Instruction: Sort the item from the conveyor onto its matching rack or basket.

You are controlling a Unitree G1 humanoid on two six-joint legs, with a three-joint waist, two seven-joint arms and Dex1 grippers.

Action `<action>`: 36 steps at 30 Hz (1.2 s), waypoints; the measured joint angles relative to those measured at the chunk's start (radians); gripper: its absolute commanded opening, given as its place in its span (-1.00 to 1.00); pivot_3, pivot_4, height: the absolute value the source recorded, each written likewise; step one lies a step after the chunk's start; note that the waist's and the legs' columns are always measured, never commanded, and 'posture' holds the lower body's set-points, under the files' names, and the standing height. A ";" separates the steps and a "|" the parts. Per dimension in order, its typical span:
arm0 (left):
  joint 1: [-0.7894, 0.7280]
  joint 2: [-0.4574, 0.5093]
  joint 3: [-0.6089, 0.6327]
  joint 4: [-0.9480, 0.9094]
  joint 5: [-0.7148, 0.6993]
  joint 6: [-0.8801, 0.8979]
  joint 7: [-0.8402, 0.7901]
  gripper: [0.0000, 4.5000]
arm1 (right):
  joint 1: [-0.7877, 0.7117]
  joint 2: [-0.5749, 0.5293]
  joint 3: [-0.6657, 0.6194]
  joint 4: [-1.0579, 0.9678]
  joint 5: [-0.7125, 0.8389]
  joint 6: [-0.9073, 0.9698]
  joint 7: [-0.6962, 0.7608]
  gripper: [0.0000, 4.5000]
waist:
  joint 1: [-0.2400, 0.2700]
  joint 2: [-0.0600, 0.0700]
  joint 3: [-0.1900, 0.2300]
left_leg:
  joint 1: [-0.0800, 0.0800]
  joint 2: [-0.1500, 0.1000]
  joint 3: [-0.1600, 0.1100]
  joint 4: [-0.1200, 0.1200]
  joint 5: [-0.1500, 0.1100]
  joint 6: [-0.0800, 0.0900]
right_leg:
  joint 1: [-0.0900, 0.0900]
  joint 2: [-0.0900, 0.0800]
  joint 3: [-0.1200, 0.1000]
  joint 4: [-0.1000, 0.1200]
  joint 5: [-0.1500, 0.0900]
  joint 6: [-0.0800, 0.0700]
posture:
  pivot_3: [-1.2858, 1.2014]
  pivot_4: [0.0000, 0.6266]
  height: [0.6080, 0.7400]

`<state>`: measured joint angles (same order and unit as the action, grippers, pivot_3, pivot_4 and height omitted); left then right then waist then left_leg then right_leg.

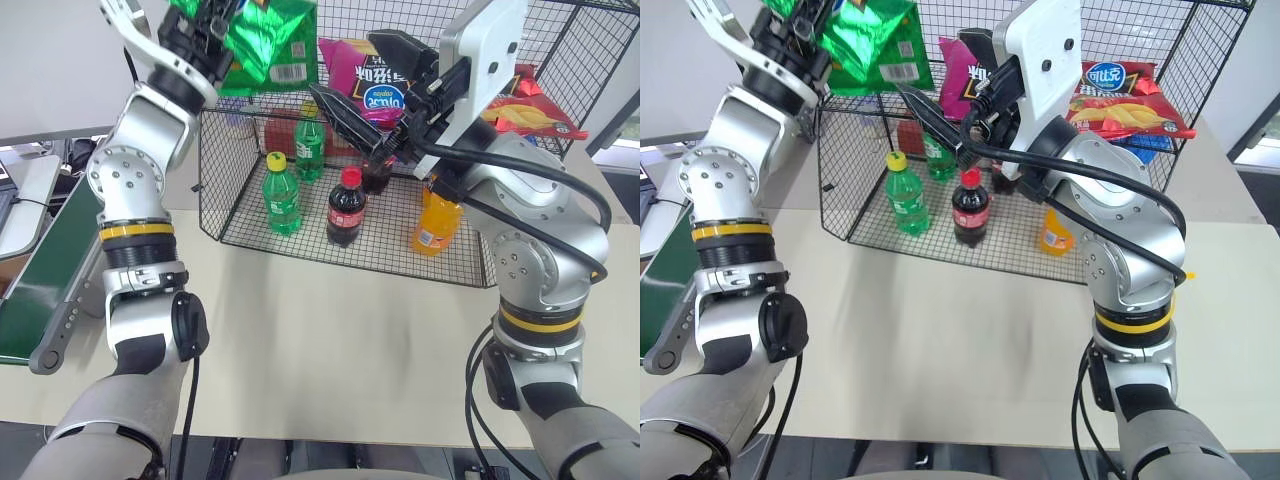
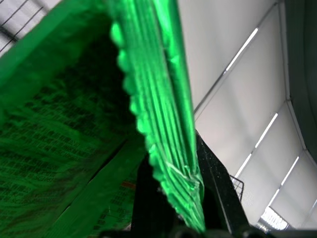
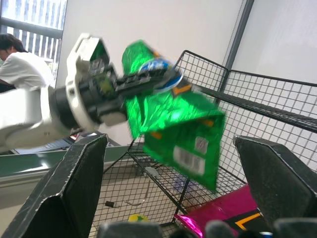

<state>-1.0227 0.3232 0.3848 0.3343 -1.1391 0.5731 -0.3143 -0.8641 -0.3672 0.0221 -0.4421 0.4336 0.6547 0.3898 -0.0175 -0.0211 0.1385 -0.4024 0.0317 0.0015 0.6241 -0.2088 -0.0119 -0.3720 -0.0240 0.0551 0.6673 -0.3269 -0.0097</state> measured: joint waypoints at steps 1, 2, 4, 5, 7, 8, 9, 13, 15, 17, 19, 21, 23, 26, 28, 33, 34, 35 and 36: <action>0.028 -0.009 0.008 -0.011 0.000 0.002 0.011 -0.99 | 0.000 -0.001 0.000 0.000 0.000 0.001 0.000 1.00 | 0.000 0.000 0.000 | 0.000 0.001 0.000 0.000 0.000 0.000 | 0.000 0.000 0.000 0.000 0.000 0.000 | 0.03 -0.52 1.00; 0.060 -0.018 0.016 -0.022 -0.001 0.006 0.027 -0.99 | 0.000 -0.001 -0.001 0.000 0.000 0.003 0.000 1.00 | 0.000 0.000 0.000 | 0.000 0.001 -0.001 0.000 0.000 0.000 | 0.000 0.000 0.000 0.000 0.000 0.000 | 0.03 -0.52 1.00; 0.117 -0.035 0.037 -0.073 -0.002 0.020 0.074 -0.99 | 0.000 -0.003 -0.001 0.001 0.001 0.005 0.000 1.00 | 0.001 0.000 0.000 | -0.001 0.001 -0.002 0.000 0.000 0.000 | -0.001 0.000 0.000 0.001 0.000 0.000 | 0.03 -0.52 1.00; 0.132 -0.043 0.045 -0.097 -0.005 0.026 0.095 -0.99 | 0.000 -0.004 -0.001 0.001 0.001 0.005 0.001 1.00 | 0.003 0.000 0.000 | -0.001 0.001 -0.002 0.001 0.000 0.000 | -0.001 0.000 0.000 0.001 0.000 0.000 | 0.03 -0.52 1.00; 0.152 -0.059 0.057 -0.156 -0.024 0.045 0.142 -0.99 | 0.000 -0.005 -0.001 0.003 0.001 0.005 0.002 1.00 | 0.004 0.000 0.000 | -0.002 0.001 -0.003 0.001 0.000 0.000 | -0.001 0.000 0.001 0.000 0.000 0.000 | 0.03 -0.52 1.00; 0.156 -0.066 0.059 -0.177 -0.033 0.048 0.158 -0.99 | 0.000 -0.005 -0.001 0.004 0.000 0.005 0.002 1.00 | 0.005 0.000 0.000 | -0.002 0.000 -0.002 0.001 0.000 0.000 | 0.000 -0.001 0.001 0.000 0.000 0.000 | 0.03 -0.52 1.00; 0.159 -0.072 0.063 -0.195 -0.040 0.050 0.176 -0.99 | 0.000 -0.004 0.000 0.004 0.000 0.005 0.003 1.00 | 0.005 0.000 0.000 | -0.002 0.000 -0.002 0.001 0.000 0.000 | 0.000 -0.001 0.001 0.000 0.000 0.000 | 0.03 -0.52 1.00; 0.182 -0.128 0.076 -0.269 -0.059 0.057 0.285 -0.99 | 0.000 -0.015 0.004 0.028 -0.009 0.005 0.014 1.00 | 0.006 0.000 0.000 | -0.002 0.000 -0.002 0.001 0.000 0.000 | 0.000 -0.001 0.001 0.000 0.000 0.000 | 0.03 -0.52 1.00; 0.197 -0.157 0.080 -0.284 -0.069 0.056 0.336 -0.99 | 0.000 -0.020 0.006 0.039 -0.018 0.005 0.019 1.00 | 0.006 0.000 0.000 | -0.002 0.000 -0.002 0.001 0.000 0.000 | 0.000 -0.001 0.001 0.000 0.000 0.000 | 0.03 -0.52 1.00; 0.198 -0.181 0.080 -0.285 -0.071 0.053 0.378 -0.99 | 0.000 -0.024 0.007 0.042 -0.025 0.005 0.021 1.00 | 0.004 0.000 0.000 | -0.002 0.000 -0.002 0.001 0.000 0.000 | 0.000 0.000 0.001 0.000 0.000 0.000 | 0.03 -0.52 1.00; 0.197 -0.210 0.080 -0.294 -0.077 0.040 0.421 -0.99 | 0.000 -0.025 0.008 0.043 -0.031 0.005 0.021 1.00 | 0.004 0.000 0.000 | -0.002 0.000 -0.002 0.001 0.000 0.000 | 0.000 0.000 0.001 0.000 0.000 0.000 | 0.03 -0.52 1.00; 0.192 -0.244 0.082 -0.296 -0.076 0.022 0.473 -0.99 | 0.000 -0.024 0.008 0.043 -0.037 0.005 0.020 1.00 | 0.005 0.000 0.000 | -0.002 0.000 -0.002 0.001 0.000 0.000 | 0.000 0.001 0.002 0.000 0.000 0.000 | 0.03 -0.52 1.00; 0.184 -0.270 0.081 -0.293 -0.060 -0.006 0.515 -0.99 | 0.000 -0.023 0.010 0.043 -0.038 0.005 0.020 1.00 | 0.005 0.000 0.000 | -0.002 0.000 -0.002 0.001 0.000 0.000 | 0.000 0.001 0.002 0.000 0.000 0.000 | 0.03 -0.52 1.00; 0.164 -0.298 0.075 -0.279 -0.028 -0.040 0.544 -0.99 | 0.000 -0.021 0.010 0.043 -0.038 0.005 0.020 1.00 | 0.006 0.000 0.000 | -0.002 -0.001 -0.002 0.001 0.000 0.000 | 0.000 0.003 0.002 0.000 0.000 0.000 | 0.03 -0.52 1.00; 0.152 -0.321 0.069 -0.264 -0.009 -0.060 0.553 -0.99 | 0.000 -0.020 0.010 0.042 -0.038 0.005 0.018 1.00 | 0.006 0.000 0.000 | -0.002 -0.002 -0.001 0.001 0.000 0.000 | 0.000 0.003 0.002 0.000 0.000 0.000 | 0.03 -0.52 1.00; 0.107 -0.341 0.063 -0.189 0.016 -0.088 0.552 -0.99 | 0.000 -0.014 0.010 0.041 -0.041 0.005 0.007 1.00 | 0.006 0.000 0.000 | -0.002 -0.002 -0.001 0.001 0.000 0.000 | 0.000 0.003 0.001 -0.001 0.000 0.000 | 0.03 -0.52 1.00; 0.091 -0.341 0.064 -0.167 0.024 -0.098 0.552 -0.99 | 0.000 -0.014 0.010 0.041 -0.042 0.005 0.005 1.00 | 0.006 0.000 0.000 | -0.002 -0.002 -0.001 0.001 0.000 0.000 | 0.000 0.003 0.001 -0.001 0.000 0.000 | 0.03 -0.52 1.00; 0.076 -0.343 0.065 -0.143 0.038 -0.115 0.552 -0.99 | 0.000 -0.014 0.010 0.041 -0.043 0.005 0.003 1.00 | 0.006 0.000 0.000 | -0.002 -0.002 -0.001 0.001 0.000 0.000 | 0.000 0.003 0.001 -0.001 0.000 0.000 | 0.03 -0.52 1.00; 0.060 -0.343 0.068 -0.120 0.044 -0.130 0.552 -0.99 | 0.000 -0.014 0.010 0.041 -0.045 0.005 0.002 1.00 | 0.006 0.000 0.000 | -0.002 -0.002 -0.001 0.001 0.000 0.000 | 0.000 0.003 0.001 -0.001 0.000 0.000 | 0.03 -0.52 1.00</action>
<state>-0.9628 -0.0200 0.4531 0.2144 -1.0952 0.4436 0.2379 -0.8643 -0.3808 0.0317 -0.4012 0.3887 0.6600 0.3918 -0.0114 -0.0214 0.1386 -0.4043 0.0296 0.0007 0.6249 -0.2087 -0.0120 -0.3721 -0.0205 0.0560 0.6665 -0.3267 -0.0096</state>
